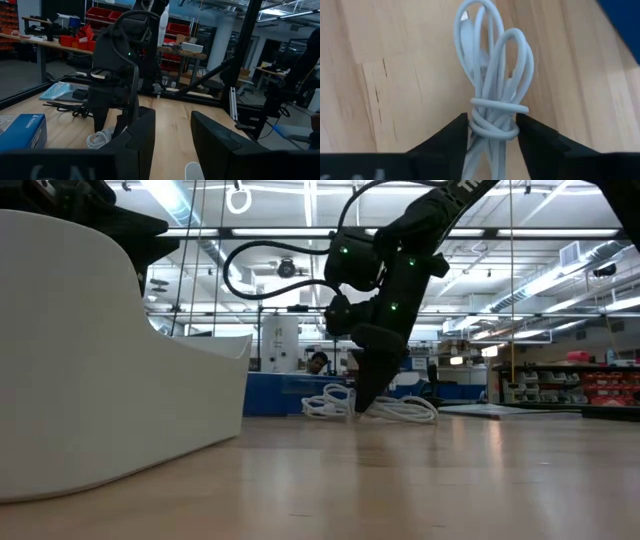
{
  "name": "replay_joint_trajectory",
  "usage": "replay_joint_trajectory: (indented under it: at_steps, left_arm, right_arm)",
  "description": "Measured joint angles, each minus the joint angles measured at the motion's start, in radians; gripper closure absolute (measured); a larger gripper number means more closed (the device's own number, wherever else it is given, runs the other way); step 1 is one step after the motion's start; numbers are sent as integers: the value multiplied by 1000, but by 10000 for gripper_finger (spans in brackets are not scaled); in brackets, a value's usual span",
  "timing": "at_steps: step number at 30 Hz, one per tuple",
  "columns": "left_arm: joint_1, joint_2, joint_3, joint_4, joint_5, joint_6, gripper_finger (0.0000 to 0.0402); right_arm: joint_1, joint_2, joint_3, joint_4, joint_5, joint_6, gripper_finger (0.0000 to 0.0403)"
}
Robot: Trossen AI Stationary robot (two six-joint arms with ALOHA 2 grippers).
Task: Pick and place USB-C Cables
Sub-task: Put the white charger cable into the white bin
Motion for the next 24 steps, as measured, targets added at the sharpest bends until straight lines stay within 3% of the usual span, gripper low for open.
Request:
replay_joint_trajectory:
  at_steps: [10,18,24]
  left_arm:
    - [0,0,0,0,0,0,269]
    - [0,0,0,0,0,0,269]
    - [0,0,0,0,0,0,269]
  right_arm:
    - [24,0,16,40,16,-19,324]
    - [98,0,103,78,118,-59,325]
    - [188,-2,125,339,135,-163,324]
